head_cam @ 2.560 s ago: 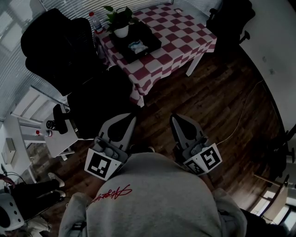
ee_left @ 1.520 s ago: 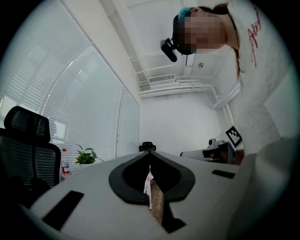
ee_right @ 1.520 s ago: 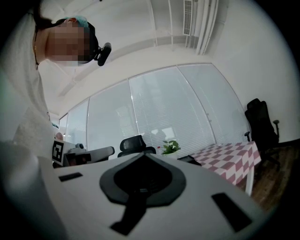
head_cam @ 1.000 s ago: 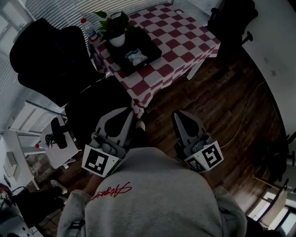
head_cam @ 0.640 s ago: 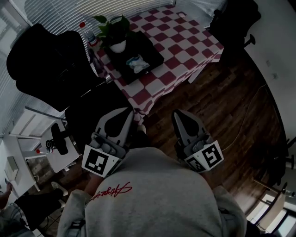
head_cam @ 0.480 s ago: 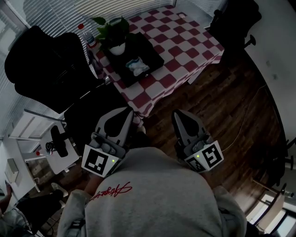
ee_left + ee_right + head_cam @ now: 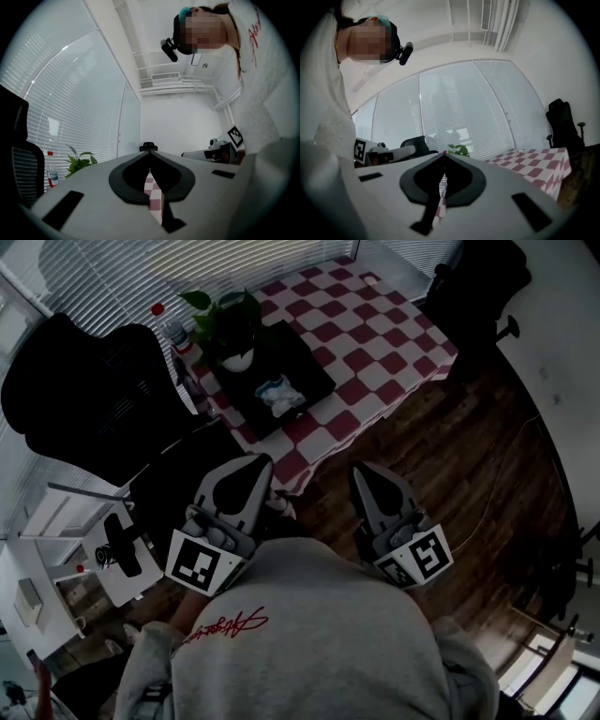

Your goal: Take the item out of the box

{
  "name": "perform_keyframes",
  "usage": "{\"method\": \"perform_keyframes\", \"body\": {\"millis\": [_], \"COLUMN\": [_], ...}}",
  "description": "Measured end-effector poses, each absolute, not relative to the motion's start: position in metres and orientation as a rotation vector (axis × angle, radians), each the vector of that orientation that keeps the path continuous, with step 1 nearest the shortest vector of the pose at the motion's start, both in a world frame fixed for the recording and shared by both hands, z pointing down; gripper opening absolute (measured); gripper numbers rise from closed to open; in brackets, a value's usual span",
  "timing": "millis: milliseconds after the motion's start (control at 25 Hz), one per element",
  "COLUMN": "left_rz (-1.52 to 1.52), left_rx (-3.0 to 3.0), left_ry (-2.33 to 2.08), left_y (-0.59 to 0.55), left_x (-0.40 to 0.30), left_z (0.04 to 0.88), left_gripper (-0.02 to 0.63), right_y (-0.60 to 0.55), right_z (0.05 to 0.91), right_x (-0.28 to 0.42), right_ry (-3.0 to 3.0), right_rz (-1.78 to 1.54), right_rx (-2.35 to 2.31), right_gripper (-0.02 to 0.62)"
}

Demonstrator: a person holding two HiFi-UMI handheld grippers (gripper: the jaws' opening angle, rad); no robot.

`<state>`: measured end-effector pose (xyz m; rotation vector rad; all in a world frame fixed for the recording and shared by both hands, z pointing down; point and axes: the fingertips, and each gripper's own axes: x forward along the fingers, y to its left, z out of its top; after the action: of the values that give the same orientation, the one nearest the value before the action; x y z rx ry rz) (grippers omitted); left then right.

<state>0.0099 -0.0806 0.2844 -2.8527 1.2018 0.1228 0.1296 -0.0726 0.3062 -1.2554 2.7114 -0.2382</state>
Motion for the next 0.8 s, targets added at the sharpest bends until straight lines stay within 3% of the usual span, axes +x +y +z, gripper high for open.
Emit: {"method": "perform_keyframes", "body": {"millis": [800], "left_rz": [0.105], "left_rx": [-2.893], "left_ry": [1.147], "left_y": [-0.181], "left_x": [-0.015], "left_z": [0.292], "left_gripper": [0.017], "right_y": [-0.171], "right_z": [0.311], "right_x": [0.097], "right_ry": [2.703], "right_rz": [-0.25], "right_rx": [-1.277], "right_gripper": [0.011]}}
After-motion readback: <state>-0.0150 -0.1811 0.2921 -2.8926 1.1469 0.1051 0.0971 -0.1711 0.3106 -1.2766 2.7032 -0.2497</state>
